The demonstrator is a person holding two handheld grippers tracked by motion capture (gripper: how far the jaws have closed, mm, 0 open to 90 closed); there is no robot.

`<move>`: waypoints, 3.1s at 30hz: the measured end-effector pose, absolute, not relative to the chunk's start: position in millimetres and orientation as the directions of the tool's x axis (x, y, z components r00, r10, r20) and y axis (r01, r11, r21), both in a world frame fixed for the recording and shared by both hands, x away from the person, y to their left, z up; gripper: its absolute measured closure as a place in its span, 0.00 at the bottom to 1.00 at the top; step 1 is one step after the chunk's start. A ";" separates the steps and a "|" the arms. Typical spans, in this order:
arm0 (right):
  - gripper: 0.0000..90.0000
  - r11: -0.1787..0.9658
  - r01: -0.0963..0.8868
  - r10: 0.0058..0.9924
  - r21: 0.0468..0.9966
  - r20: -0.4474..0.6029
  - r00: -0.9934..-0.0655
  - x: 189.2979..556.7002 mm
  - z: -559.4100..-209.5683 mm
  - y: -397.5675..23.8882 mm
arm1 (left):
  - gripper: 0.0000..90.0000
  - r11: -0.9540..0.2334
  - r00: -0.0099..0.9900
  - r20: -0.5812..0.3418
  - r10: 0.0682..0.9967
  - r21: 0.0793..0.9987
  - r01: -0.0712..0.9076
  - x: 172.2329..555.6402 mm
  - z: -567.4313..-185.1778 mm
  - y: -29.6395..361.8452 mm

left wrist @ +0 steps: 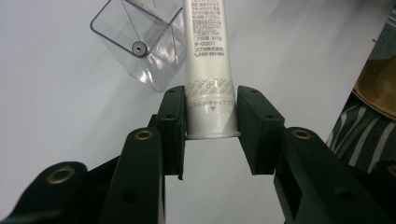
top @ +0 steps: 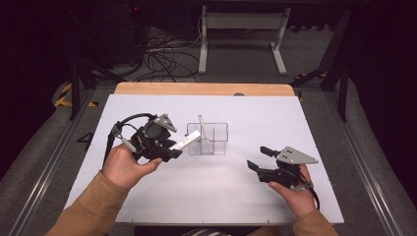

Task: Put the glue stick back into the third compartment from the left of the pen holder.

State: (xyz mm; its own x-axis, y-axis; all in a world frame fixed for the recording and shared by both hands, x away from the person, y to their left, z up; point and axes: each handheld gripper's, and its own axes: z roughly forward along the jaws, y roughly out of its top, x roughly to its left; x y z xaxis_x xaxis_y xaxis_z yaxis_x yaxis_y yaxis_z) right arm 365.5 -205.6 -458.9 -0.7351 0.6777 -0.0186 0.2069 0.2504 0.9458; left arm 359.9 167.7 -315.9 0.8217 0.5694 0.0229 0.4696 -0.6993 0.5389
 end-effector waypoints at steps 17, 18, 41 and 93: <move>0.32 0.246 0.205 0.679 0.947 -0.017 -0.734 365.1 -457.9 -207.4 | 0.72 -0.742 0.845 0.007 0.535 0.483 0.465 387.7 -313.4 133.4; 0.32 0.246 0.205 0.679 0.947 -0.018 -0.734 365.2 -457.9 -207.3 | 0.72 -0.747 0.847 0.011 0.531 0.477 0.462 389.7 -313.1 131.4; 0.32 0.240 0.206 0.682 0.949 -0.014 -0.731 365.0 -457.5 -209.2 | 0.72 -0.774 0.854 0.027 0.520 0.437 0.458 421.0 -318.3 97.5; 0.32 0.234 0.202 0.681 0.951 -0.012 -0.732 364.7 -456.7 -212.1 | 0.43 -0.791 0.824 0.133 0.551 0.396 0.466 447.9 -339.3 48.3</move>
State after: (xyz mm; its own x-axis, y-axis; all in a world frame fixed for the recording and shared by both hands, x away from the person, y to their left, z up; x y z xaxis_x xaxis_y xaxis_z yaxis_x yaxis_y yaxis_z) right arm 364.7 -212.1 -456.7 -0.7321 0.6810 -0.0120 0.2023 0.2343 0.9509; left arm 447.9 48.3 -339.3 0.8238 0.5511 0.1326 0.4658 -0.7915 0.3958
